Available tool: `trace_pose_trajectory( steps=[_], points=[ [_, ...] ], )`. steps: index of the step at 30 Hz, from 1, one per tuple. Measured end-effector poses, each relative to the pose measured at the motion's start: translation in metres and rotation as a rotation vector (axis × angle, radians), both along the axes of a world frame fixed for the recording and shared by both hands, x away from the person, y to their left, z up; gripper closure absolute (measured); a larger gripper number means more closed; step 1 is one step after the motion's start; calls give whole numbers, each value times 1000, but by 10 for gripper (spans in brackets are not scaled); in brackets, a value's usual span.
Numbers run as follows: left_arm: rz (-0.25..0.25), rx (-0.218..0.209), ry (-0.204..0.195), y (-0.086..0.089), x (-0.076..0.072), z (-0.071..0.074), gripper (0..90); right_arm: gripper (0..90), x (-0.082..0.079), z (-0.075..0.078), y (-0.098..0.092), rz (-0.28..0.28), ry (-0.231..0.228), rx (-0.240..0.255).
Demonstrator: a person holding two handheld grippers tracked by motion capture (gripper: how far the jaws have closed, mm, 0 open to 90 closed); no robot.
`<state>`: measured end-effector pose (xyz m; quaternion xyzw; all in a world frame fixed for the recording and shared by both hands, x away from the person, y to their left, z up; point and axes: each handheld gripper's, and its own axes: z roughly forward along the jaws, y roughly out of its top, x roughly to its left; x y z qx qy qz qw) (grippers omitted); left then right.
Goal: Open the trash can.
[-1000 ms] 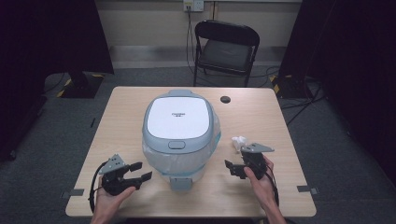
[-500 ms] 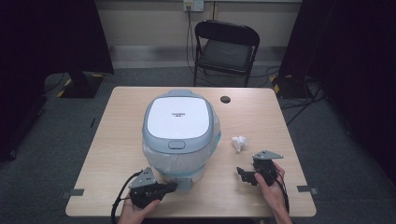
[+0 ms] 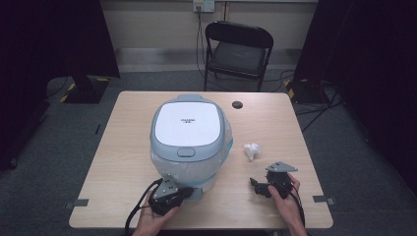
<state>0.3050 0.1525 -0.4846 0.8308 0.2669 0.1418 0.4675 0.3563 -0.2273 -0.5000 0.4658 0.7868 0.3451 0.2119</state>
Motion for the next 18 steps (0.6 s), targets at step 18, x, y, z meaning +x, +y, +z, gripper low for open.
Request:
trace_pose_trajectory(
  steps=[18],
  points=[
    [12,4,26,1,2,-12,900,179,0,0,0,0,-1,-1]
  ],
)
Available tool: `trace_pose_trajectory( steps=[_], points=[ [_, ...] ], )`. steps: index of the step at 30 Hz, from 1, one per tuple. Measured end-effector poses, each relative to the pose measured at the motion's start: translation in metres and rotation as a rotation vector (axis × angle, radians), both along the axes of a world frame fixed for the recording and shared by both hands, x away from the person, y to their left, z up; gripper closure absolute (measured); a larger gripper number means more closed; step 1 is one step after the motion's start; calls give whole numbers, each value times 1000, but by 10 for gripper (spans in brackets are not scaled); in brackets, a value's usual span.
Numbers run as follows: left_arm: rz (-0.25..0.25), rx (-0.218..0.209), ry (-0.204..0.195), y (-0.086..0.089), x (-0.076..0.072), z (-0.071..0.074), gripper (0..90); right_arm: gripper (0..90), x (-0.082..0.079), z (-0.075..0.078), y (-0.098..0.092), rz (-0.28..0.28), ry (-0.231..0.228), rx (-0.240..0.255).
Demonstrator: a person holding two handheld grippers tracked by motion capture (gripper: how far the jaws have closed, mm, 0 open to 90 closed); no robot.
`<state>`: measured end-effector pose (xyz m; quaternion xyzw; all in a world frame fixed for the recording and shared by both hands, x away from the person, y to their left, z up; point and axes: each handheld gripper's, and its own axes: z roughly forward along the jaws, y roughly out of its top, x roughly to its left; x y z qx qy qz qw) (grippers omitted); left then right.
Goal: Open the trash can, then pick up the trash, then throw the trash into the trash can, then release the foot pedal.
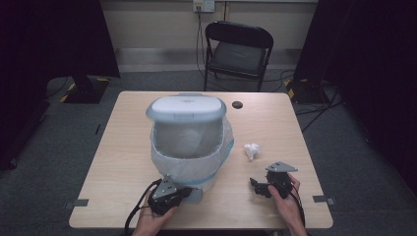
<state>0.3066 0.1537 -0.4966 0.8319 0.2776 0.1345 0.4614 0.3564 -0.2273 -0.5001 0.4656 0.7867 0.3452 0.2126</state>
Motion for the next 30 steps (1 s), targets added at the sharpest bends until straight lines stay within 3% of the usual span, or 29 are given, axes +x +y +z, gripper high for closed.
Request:
trace_pose_trajectory(
  steps=[4,15,16,23,30],
  points=[
    [18,29,5,-3,0,-1,900,179,0,0,0,0,1,0],
    [7,31,13,-2,0,-1,900,171,7,7,-1,0,22,3],
    [7,30,13,-2,0,-1,900,156,11,12,-1,11,20,21],
    [7,30,13,-2,0,-1,900,143,44,31,5,24,5,30],
    [7,30,13,-2,0,-1,900,190,74,38,8,37,2,52]
  ],
)
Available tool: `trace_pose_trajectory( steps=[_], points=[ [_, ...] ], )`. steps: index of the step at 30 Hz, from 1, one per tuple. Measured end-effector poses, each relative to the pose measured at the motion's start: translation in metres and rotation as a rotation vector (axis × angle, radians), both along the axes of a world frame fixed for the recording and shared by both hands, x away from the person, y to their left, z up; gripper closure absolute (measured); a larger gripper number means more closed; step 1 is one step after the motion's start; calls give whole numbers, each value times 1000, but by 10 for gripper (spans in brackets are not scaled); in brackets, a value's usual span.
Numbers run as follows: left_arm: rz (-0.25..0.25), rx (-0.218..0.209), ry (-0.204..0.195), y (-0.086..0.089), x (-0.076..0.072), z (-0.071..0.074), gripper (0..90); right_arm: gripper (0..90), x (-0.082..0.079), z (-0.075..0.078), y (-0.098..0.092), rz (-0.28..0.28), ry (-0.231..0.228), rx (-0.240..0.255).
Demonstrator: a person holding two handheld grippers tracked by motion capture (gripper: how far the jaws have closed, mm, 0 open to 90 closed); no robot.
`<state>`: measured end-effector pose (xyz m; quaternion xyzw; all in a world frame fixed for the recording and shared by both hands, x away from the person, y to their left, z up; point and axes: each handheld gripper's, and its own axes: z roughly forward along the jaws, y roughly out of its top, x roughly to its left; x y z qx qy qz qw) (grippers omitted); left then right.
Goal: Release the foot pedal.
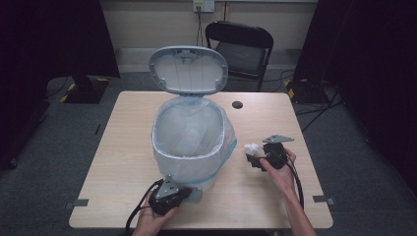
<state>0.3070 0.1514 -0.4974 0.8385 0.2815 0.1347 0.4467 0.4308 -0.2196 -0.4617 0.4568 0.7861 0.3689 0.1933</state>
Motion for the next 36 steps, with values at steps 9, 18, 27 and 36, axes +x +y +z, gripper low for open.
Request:
trace_pose_trajectory(
  steps=[9,18,27,36],
  points=[
    [1,-1,1,0,0,0,900,190,16,-10,2,4,31,-6],
    [0,0,0,0,0,0,900,328,21,-20,4,-11,59,-41],
    [3,1,1,0,0,0,900,536,23,-24,6,1,53,-19],
    [3,1,1,0,0,0,900,770,24,-26,5,-12,52,4]
  ],
)
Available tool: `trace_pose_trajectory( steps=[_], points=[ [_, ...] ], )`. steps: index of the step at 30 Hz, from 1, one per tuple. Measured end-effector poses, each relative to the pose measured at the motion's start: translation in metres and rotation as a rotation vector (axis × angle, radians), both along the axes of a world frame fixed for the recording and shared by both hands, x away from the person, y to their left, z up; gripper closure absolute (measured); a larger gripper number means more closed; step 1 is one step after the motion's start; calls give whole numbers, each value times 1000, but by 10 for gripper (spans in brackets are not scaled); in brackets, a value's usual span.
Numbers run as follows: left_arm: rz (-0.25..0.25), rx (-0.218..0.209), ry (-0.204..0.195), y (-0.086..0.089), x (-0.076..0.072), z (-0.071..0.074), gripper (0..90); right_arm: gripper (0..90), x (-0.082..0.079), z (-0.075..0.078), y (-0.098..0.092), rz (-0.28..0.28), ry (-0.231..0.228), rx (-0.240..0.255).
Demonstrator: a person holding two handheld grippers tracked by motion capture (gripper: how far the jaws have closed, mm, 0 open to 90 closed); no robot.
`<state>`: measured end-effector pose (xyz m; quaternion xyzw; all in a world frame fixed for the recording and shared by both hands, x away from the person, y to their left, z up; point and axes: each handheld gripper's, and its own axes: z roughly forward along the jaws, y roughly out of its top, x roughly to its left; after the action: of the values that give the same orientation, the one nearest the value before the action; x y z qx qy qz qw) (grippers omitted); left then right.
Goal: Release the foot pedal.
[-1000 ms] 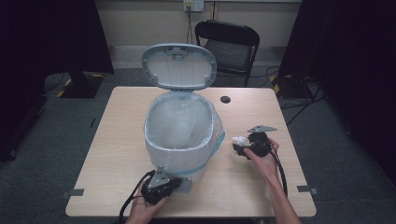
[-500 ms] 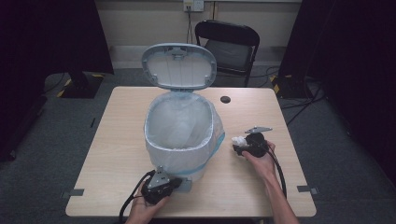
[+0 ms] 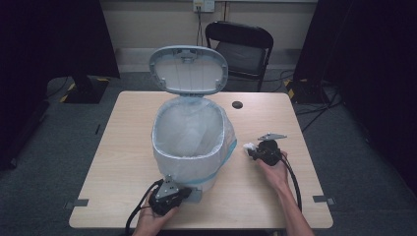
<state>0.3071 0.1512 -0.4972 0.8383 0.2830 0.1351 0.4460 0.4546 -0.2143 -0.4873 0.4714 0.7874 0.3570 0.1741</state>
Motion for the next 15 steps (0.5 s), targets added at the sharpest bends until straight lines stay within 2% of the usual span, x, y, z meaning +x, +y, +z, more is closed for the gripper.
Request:
trace_pose_trajectory(
  steps=[7,9,10,15],
  points=[
    [-1,-1,0,0,0,0,900,800,0,1,-1,-8,5,17],
    [-3,1,0,0,0,0,900,801,-1,3,-3,-13,3,47],
    [-3,0,-1,0,0,0,900,802,-2,4,-3,-14,0,63],
    [-3,3,1,0,0,0,900,801,-16,16,1,-7,-45,60]
  ],
)
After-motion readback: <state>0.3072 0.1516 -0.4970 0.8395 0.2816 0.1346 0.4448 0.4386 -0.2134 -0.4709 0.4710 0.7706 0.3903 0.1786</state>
